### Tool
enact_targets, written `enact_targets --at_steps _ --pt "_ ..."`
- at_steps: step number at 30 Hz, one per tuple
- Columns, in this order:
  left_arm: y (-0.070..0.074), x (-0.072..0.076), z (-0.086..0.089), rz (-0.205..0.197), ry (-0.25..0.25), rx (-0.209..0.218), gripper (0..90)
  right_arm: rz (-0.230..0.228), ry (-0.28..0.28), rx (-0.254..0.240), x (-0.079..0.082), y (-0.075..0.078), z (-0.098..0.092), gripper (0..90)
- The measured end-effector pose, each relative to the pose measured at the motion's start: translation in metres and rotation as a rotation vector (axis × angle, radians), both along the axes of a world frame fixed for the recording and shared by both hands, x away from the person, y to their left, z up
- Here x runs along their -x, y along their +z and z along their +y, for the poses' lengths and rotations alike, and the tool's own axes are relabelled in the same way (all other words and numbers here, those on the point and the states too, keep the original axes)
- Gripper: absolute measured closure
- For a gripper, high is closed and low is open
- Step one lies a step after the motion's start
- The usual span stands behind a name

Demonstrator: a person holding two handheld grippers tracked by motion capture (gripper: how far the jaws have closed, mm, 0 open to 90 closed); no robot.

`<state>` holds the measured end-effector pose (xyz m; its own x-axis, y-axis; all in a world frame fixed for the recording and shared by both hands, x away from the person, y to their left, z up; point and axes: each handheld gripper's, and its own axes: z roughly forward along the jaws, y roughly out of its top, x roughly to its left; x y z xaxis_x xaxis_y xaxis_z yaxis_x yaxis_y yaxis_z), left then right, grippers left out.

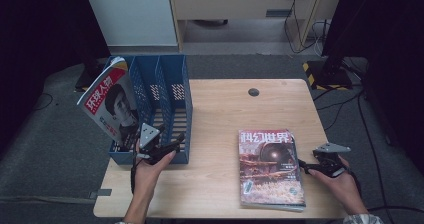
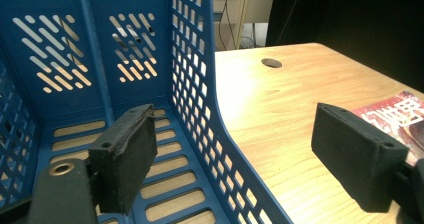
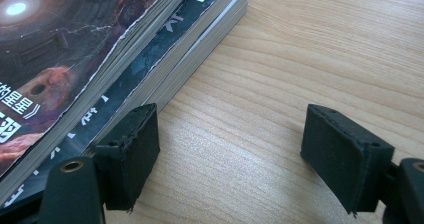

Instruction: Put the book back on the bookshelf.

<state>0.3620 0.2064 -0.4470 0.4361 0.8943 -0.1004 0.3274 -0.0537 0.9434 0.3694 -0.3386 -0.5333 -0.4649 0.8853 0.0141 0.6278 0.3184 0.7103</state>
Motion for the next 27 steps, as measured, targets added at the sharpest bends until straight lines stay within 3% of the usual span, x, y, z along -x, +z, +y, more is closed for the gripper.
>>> enact_targets --at_steps 5,7,9,12,15,18,21,26,27 --pt "0.002 0.001 -0.015 -0.001 -0.031 -0.002 16.5 0.022 0.004 0.011 -0.001 0.003 0.000 22.9" --pt "0.002 0.001 -0.019 -0.001 -0.038 -0.006 16.3 0.010 0.010 0.017 -0.001 0.004 0.001 24.1" --pt "0.003 0.000 -0.031 0.008 -0.058 -0.013 16.2 -0.037 0.012 0.017 0.000 0.012 0.001 30.9" --pt "0.002 0.000 -0.040 0.014 -0.079 -0.020 16.3 -0.047 0.004 0.016 0.001 0.015 0.002 36.6" --pt "0.002 -0.001 -0.060 0.015 -0.106 -0.015 16.9 -0.090 0.021 0.015 0.003 0.021 0.004 48.1" --pt "0.001 -0.002 -0.071 0.018 -0.118 -0.014 18.3 -0.116 0.021 -0.001 0.004 0.026 0.005 55.4" --pt "-0.004 -0.007 -0.093 0.043 -0.103 0.021 22.1 -0.170 0.035 -0.030 0.008 0.033 0.008 66.5" --pt "-0.010 -0.012 -0.115 0.058 -0.125 0.028 27.5 -0.178 0.045 -0.071 0.010 0.036 0.009 69.0" --pt "-0.015 -0.014 -0.128 0.079 -0.141 0.007 27.5 -0.176 0.053 -0.100 0.011 0.037 0.011 68.3"
